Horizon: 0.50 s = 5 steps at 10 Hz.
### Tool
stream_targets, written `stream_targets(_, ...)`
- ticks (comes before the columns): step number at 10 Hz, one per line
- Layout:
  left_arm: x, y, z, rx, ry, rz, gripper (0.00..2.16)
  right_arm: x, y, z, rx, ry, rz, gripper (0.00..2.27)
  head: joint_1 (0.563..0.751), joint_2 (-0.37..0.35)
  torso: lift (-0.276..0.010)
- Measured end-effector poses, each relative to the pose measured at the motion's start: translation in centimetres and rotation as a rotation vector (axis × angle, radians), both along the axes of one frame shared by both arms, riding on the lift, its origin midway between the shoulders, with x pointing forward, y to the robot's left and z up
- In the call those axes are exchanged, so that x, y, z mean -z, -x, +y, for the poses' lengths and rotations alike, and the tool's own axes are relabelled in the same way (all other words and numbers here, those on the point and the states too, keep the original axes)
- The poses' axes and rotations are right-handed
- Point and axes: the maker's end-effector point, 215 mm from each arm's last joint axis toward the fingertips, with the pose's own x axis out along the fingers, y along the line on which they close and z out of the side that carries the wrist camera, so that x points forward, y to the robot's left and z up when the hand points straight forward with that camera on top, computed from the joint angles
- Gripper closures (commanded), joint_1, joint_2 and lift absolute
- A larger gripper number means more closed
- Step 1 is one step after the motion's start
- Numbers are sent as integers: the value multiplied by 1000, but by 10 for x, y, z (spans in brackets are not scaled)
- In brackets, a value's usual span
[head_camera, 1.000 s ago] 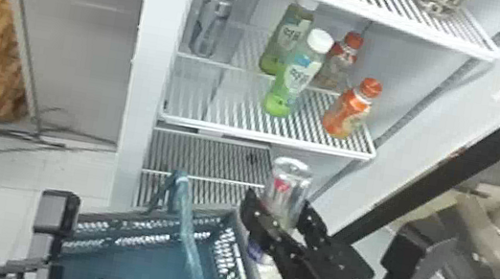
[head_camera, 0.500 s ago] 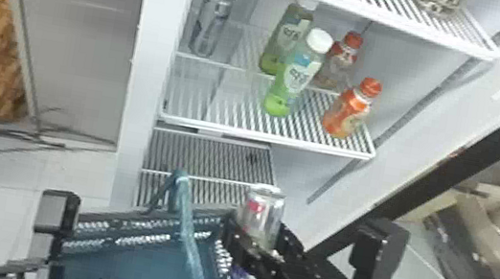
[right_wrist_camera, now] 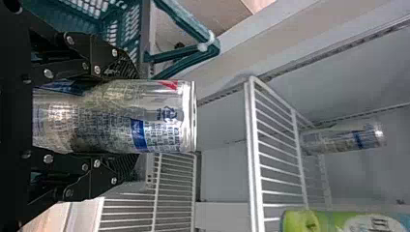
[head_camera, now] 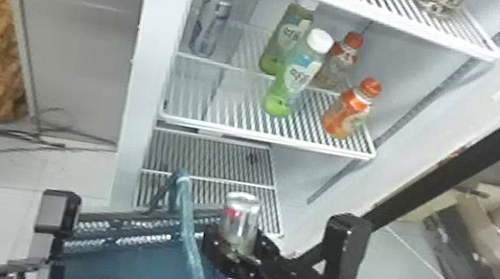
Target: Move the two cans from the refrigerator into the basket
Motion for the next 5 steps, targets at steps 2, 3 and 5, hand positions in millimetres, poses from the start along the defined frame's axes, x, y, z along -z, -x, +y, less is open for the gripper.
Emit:
stream_targets(2,-1,-1,0,0,1,-2,1188,9,2,1,-11,7,28,660,695,-350,-276)
stream_targets(3,0,-1,0,0,0,-2,1188,9,2,1,-11,8,29,611,695,-350,-276)
stream_targets(5,0,-1,0,1,-1,-2,1188,8,1,1,-14,5,24,521,695,-350,-276)
